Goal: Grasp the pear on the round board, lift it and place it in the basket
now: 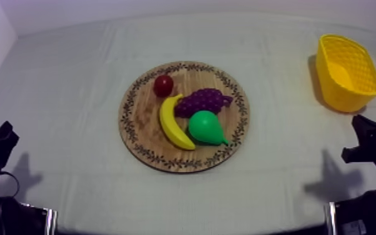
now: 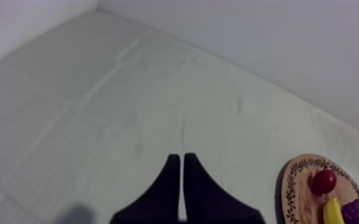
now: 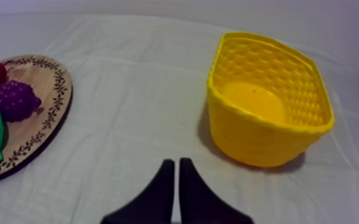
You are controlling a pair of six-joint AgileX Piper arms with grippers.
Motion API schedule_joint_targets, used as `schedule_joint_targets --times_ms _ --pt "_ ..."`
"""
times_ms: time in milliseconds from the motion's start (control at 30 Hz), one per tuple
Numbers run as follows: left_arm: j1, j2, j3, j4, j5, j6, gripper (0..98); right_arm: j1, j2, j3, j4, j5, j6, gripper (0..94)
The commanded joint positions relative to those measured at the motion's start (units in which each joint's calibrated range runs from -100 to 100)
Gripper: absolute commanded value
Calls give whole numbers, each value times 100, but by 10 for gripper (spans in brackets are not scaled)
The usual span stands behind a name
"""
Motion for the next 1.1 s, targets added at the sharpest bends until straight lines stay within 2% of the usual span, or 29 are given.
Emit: schedule_joint_targets --times_ms 0,1067 --pt "-2 2 2 0 5 1 1 0 -1 0 0 0 1 5" --pt "-2 2 2 0 5 1 1 -30 -1 0 0 0 -115 6"
